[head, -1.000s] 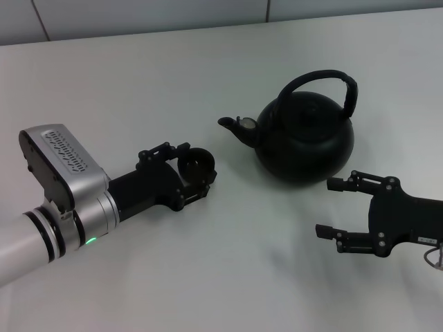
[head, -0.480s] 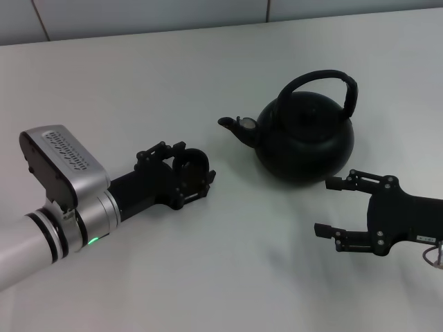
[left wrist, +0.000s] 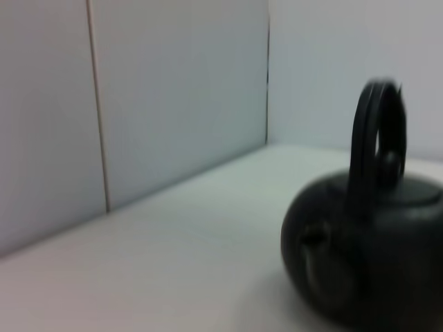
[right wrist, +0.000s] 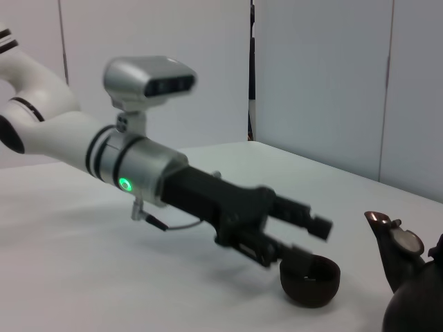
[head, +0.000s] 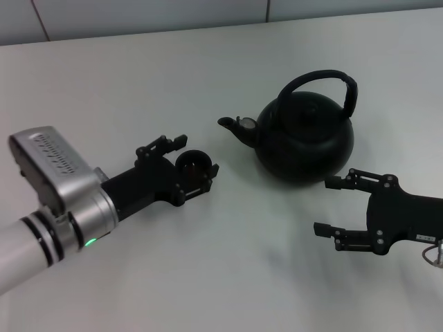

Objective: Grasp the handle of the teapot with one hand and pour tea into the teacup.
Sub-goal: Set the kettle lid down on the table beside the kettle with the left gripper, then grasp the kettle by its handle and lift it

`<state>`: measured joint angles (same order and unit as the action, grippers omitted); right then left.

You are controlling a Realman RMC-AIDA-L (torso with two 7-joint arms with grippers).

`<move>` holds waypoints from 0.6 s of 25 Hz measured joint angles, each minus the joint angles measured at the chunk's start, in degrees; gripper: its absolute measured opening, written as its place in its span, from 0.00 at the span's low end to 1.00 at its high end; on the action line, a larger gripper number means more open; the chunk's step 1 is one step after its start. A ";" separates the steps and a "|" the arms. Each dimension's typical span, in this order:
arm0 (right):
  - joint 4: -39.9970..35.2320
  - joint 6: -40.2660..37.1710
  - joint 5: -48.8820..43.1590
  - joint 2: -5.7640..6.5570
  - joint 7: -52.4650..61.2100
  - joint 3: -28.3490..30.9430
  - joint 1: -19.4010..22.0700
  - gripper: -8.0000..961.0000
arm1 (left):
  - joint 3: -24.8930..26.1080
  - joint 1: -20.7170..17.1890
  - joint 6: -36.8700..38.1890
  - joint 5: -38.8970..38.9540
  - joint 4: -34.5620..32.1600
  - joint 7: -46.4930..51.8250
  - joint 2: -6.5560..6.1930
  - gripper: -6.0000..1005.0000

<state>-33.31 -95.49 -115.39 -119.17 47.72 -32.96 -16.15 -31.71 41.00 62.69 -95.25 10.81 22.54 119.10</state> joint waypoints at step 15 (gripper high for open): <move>-0.02 0.21 0.40 0.01 0.00 0.09 -0.29 0.84 | -6.00 -24.14 36.32 -0.81 -30.95 20.33 -1.92 0.80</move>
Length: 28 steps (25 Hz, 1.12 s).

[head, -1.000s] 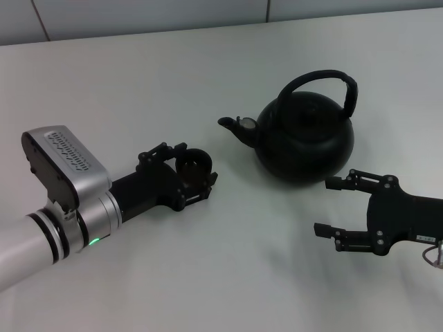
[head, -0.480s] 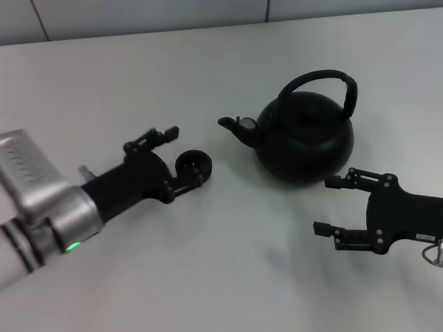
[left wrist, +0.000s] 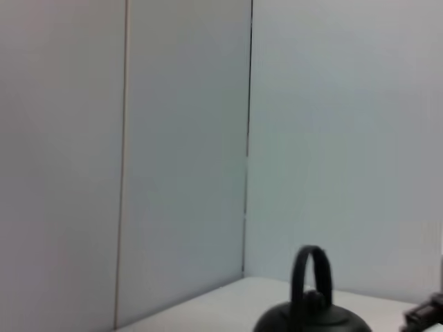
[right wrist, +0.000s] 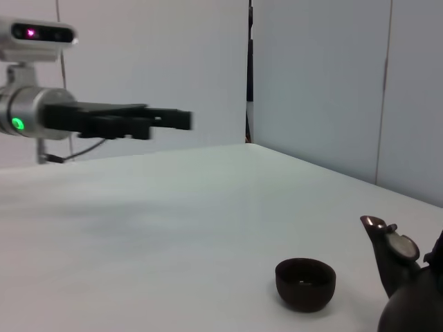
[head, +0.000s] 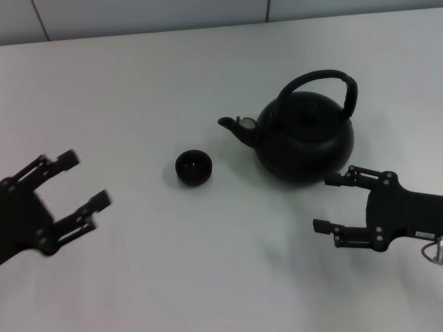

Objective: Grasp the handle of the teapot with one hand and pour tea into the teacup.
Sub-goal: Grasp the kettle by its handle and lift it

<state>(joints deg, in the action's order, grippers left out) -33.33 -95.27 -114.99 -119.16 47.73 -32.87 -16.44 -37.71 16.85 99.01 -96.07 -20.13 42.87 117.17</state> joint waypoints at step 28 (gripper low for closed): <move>5.76 -0.60 7.56 -0.18 -3.12 0.00 2.57 0.83 | -0.10 -2.76 -7.27 -11.10 -2.67 -1.39 -1.34 0.80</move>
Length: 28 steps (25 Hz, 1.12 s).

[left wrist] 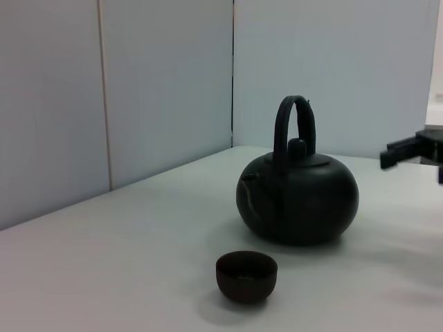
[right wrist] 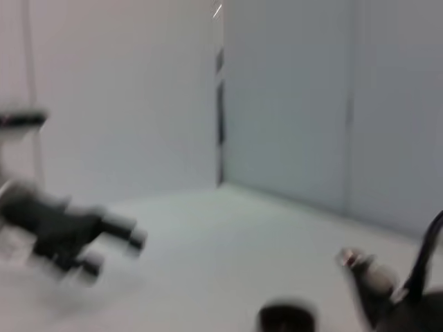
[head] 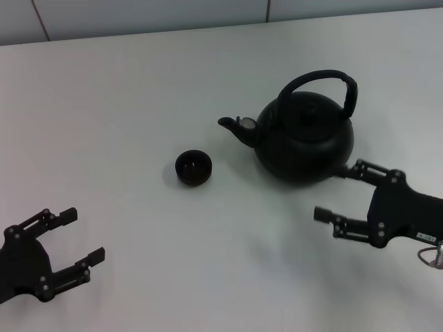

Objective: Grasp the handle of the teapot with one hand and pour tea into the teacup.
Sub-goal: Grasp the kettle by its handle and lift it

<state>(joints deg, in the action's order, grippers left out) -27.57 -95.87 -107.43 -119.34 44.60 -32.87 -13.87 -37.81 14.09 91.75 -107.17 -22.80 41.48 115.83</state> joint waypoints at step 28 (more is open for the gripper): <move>56.16 6.46 40.75 -0.25 -58.82 17.51 -4.78 0.80 | 0.21 -0.03 0.43 0.31 -0.05 0.22 0.74 0.80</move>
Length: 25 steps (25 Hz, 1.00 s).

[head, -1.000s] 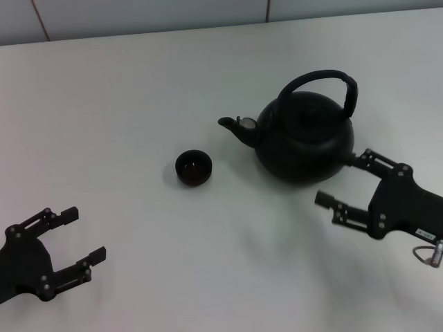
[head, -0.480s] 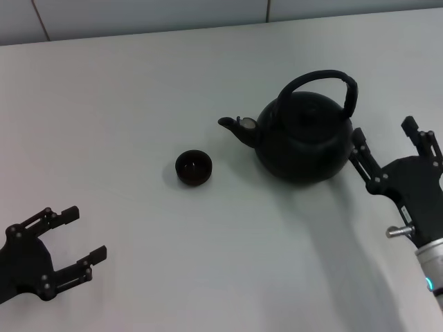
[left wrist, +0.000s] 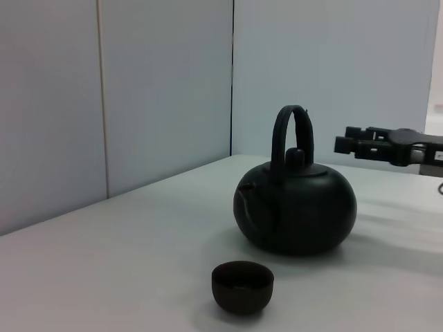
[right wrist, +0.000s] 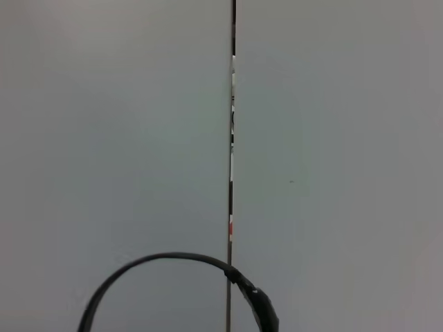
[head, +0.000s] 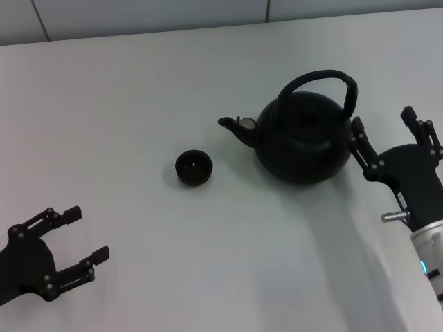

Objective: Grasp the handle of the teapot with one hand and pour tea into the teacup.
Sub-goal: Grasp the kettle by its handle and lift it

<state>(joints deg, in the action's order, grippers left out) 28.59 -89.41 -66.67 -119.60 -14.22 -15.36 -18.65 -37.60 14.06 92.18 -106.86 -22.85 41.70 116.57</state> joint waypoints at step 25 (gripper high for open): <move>-4.52 8.26 -0.23 0.02 1.39 4.04 -5.76 0.77 | 2.68 0.26 0.02 0.08 0.00 0.36 0.40 0.80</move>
<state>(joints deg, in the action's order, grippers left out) 24.07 -81.15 -66.90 -119.58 -12.83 -11.32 -24.41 -34.92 14.31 92.20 -106.78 -22.85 42.05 116.97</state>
